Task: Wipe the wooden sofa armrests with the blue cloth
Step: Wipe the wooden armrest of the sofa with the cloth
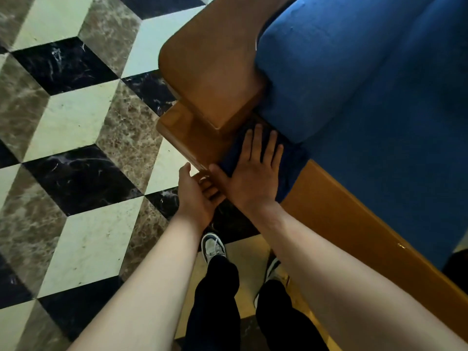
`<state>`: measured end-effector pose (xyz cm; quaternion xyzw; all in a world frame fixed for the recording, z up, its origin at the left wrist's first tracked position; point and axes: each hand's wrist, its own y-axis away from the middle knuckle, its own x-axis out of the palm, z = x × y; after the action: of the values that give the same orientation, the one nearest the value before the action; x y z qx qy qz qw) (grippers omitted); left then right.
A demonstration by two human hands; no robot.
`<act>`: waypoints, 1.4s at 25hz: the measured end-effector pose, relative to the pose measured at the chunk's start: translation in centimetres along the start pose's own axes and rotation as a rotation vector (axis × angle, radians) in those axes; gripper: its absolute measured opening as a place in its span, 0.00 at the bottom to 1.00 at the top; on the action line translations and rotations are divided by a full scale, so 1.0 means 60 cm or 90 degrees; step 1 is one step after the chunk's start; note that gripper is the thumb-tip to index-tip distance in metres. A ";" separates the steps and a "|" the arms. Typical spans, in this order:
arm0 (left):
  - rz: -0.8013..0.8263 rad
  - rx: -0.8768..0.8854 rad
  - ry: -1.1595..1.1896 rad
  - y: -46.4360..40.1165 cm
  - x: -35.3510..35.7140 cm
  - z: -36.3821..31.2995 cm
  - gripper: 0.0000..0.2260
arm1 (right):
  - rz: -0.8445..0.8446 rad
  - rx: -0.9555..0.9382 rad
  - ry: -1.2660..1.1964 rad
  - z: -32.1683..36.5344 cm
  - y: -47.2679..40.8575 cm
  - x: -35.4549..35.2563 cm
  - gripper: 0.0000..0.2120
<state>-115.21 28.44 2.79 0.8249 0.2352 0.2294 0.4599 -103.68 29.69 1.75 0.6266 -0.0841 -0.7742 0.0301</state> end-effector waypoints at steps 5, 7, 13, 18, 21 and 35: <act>0.004 0.007 -0.063 -0.021 -0.020 -0.042 0.25 | 0.019 -0.006 0.005 0.053 0.036 0.018 0.40; -0.001 -0.007 -0.082 -0.020 -0.024 -0.032 0.29 | 0.000 0.002 -0.019 0.067 0.041 0.026 0.31; 0.007 -0.084 -0.048 0.008 -0.004 0.037 0.34 | -0.012 -0.193 0.056 -0.020 0.094 0.033 0.32; -0.023 -0.144 -0.094 0.061 0.028 0.132 0.31 | 0.014 -0.162 0.106 -0.218 0.266 0.007 0.37; -0.031 -0.190 -0.102 0.084 0.035 0.171 0.31 | 0.059 -0.049 0.109 -0.318 0.337 -0.017 0.52; 0.022 -0.132 -0.059 0.025 -0.020 0.079 0.32 | -0.003 0.156 -0.028 -0.111 0.045 -0.027 0.43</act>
<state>-113.05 23.95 1.63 0.7866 0.1747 0.2222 0.5490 -96.99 26.67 2.41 0.6084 -0.1773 -0.7719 -0.0508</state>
